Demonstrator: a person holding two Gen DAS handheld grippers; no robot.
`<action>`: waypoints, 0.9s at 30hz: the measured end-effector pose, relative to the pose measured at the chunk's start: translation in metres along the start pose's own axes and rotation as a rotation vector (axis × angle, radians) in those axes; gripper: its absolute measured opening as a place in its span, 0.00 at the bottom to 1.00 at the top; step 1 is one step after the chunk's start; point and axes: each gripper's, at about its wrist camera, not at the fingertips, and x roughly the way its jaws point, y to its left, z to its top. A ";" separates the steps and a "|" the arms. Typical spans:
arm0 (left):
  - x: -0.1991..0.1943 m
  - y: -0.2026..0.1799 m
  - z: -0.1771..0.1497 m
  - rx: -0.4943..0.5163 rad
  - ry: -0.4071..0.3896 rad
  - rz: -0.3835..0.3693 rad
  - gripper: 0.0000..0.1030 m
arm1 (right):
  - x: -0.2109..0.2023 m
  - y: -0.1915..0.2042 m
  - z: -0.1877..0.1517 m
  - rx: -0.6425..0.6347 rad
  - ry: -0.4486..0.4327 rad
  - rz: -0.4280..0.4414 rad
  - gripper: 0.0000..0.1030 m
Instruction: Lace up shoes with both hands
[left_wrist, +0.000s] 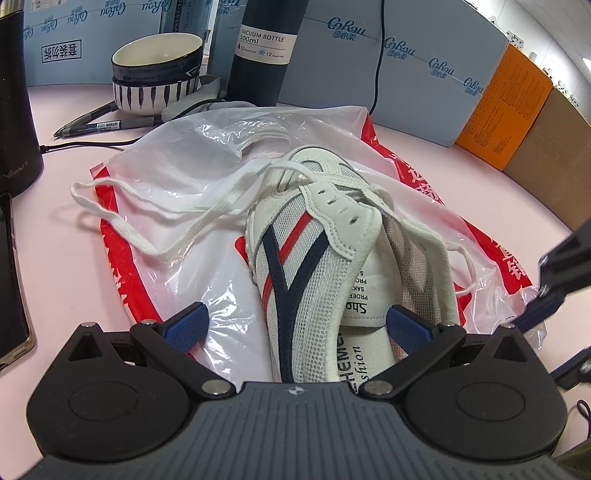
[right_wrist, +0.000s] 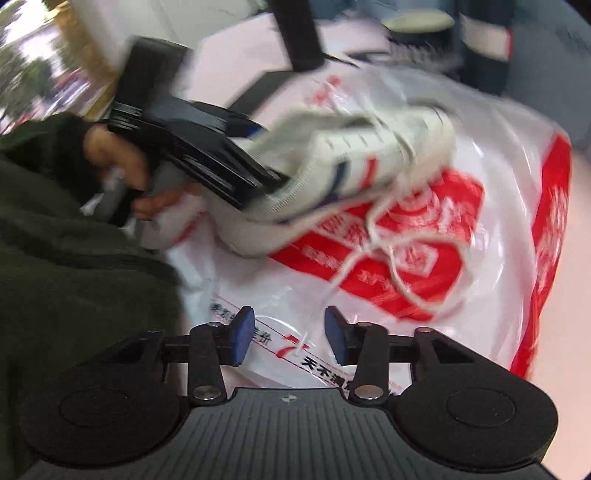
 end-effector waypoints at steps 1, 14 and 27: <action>0.000 0.000 0.000 0.000 0.000 0.000 1.00 | 0.003 -0.001 -0.003 0.027 -0.007 -0.016 0.05; 0.000 0.000 -0.001 -0.005 -0.002 0.005 1.00 | -0.090 -0.035 -0.018 0.591 -0.643 0.525 0.03; -0.001 -0.001 -0.002 -0.007 0.000 0.014 1.00 | -0.061 -0.042 0.049 0.722 -0.796 0.317 0.33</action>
